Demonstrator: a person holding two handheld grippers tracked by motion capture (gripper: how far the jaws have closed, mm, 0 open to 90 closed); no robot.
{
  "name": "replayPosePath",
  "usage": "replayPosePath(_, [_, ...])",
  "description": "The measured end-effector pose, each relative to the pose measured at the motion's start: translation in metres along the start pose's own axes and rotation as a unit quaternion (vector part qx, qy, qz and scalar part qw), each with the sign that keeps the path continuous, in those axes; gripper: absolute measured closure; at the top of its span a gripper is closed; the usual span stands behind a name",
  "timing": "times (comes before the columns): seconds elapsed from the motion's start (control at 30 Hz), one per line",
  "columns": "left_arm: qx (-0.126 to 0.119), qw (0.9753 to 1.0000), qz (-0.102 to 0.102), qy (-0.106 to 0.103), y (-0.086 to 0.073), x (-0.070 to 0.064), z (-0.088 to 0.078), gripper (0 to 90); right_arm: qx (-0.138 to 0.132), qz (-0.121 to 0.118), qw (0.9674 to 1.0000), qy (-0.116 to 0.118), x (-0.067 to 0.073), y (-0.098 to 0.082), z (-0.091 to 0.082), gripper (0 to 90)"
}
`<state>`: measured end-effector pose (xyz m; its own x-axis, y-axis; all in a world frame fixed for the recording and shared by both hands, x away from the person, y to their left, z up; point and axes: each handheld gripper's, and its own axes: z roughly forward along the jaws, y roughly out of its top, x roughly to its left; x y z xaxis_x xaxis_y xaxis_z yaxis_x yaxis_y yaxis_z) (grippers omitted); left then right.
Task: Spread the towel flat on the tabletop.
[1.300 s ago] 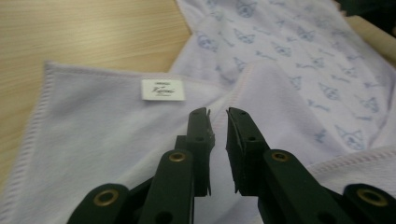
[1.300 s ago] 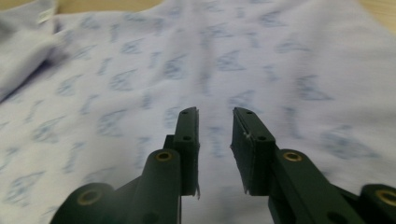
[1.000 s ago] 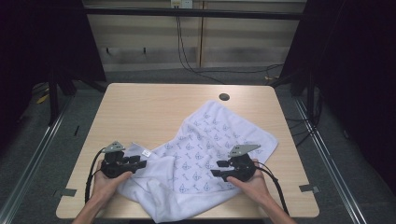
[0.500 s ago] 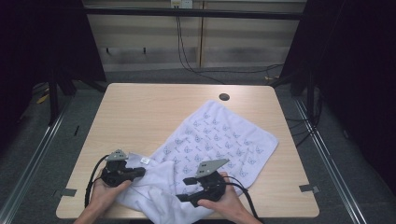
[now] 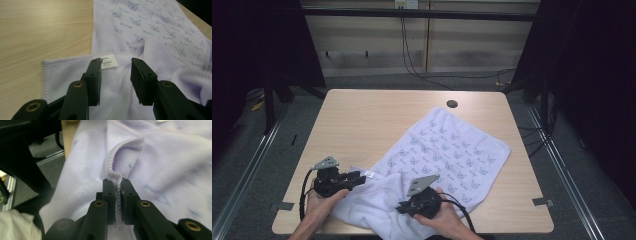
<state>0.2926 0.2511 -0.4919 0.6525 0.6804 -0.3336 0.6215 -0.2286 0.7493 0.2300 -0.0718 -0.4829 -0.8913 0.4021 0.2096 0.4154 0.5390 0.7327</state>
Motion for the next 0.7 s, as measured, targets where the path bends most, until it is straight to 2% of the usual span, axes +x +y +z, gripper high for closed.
replayPosePath(0.03, [0.007, 1.0000, 0.001, -0.001, 0.000, -0.001, 0.002, 61.6, -0.002, 0.004, 0.9999, -0.010, -0.005, -0.005, -0.010, 84.4])
replayPosePath(0.07, [0.027, 0.9996, 0.006, -0.002, 0.000, -0.004, 0.009, 62.3, -0.004, 0.018, 0.9995, -0.027, -0.015, -0.017, -0.030, 84.3])
replayPosePath(0.13, [0.053, 0.9983, 0.023, 0.000, 0.000, -0.010, 0.016, 62.9, -0.007, 0.039, 0.9980, -0.050, -0.024, -0.032, -0.048, 84.0])
replayPosePath(0.17, [0.053, 0.9983, 0.023, 0.000, 0.000, -0.010, 0.016, 62.8, -0.007, 0.039, 0.9980, -0.050, -0.024, -0.032, -0.048, 84.0])
replayPosePath(0.23, [0.068, 0.9973, 0.027, -0.013, -0.001, -0.017, 0.022, 62.9, -0.009, 0.054, 0.9957, -0.075, -0.031, -0.046, -0.066, 83.7])
replayPosePath(0.3, [0.078, 0.9959, 0.041, -0.023, 0.000, -0.027, 0.027, 63.2, -0.014, 0.087, 0.9924, -0.086, -0.043, -0.065, -0.088, 81.7])
replayPosePath(0.33, [0.079, 0.9955, 0.046, -0.027, 0.001, -0.032, 0.031, 63.2, -0.014, 0.087, 0.9924, -0.086, -0.043, -0.065, -0.088, 81.7])
replayPosePath(0.37, [0.081, 0.9949, 0.053, -0.029, 0.002, -0.036, 0.034, 63.2, -0.012, 0.093, 0.9909, -0.096, -0.045, -0.070, -0.094, 80.5])
replayPosePath(0.4, [0.079, 0.9941, 0.069, -0.027, 0.004, -0.043, 0.037, 63.2, -0.009, 0.109, 0.9883, -0.106, -0.049, -0.077, -0.102, 71.4])
replayPosePath(0.43, [0.079, 0.9941, 0.069, -0.027, 0.004, -0.043, 0.037, 63.2, -0.009, 0.109, 0.9883, -0.106, -0.049, -0.077, -0.102, 71.4])
replayPosePath(0.47, [0.053, 0.9953, 0.069, -0.043, 0.006, -0.046, 0.031, 63.4, -0.014, 0.106, 0.9868, -0.122, -0.048, -0.079, -0.112, 63.2])
replayPosePath(0.53, [0.047, 0.9957, 0.066, -0.044, 0.007, -0.045, 0.028, 64.7, -0.041, 0.106, 0.9856, -0.126, -0.047, -0.073, -0.121, 58.0])
replayPosePath(0.57, [0.047, 0.9959, 0.064, -0.044, 0.007, -0.042, 0.025, 64.7, -0.041, 0.106, 0.9856, -0.126, -0.047, -0.073, -0.121, 58.0])
replayPosePath(0.6, [0.045, 0.9965, 0.060, -0.038, 0.007, -0.039, 0.024, 66.3, -0.059, 0.103, 0.9859, -0.118, -0.048, -0.062, -0.123, 55.7])
replayPosePath(0.63, [0.044, 0.9971, 0.054, -0.032, 0.007, -0.034, 0.023, 66.3, -0.059, 0.103, 0.9859, -0.118, -0.048, -0.062, -0.123, 55.7])
replayPosePath(0.67, [0.043, 0.9975, 0.049, -0.028, 0.007, -0.029, 0.022, 68.5, -0.066, 0.090, 0.9870, -0.116, -0.048, -0.048, -0.116, 54.9])
replayPosePath(0.7, [0.040, 0.9982, 0.041, -0.020, 0.007, -0.025, 0.023, 68.5, -0.066, 0.090, 0.9870, -0.116, -0.048, -0.048, -0.116, 54.9])
